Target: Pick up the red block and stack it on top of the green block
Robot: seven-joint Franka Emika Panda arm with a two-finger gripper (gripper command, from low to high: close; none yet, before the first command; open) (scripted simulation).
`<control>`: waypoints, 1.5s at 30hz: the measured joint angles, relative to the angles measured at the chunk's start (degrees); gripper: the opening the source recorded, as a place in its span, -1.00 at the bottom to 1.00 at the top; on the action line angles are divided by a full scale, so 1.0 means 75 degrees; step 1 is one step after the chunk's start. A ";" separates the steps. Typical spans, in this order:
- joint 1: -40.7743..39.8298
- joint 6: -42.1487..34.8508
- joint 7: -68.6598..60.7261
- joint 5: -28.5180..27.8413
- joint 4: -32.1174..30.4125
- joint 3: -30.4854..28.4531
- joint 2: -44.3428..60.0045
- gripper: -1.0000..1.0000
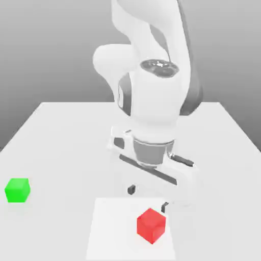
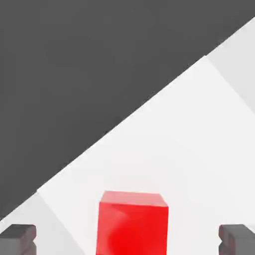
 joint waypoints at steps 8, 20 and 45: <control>0.0608 0.1110 0.0876 -0.1079 0.0203 -0.0841 0.1415 -1.00; 0.0215 0.0272 0.0147 -0.0089 0.0016 -0.0235 0.0317 -1.00; -0.4555 0.0302 0.2526 0.1127 0.0113 -0.2794 0.0405 1.00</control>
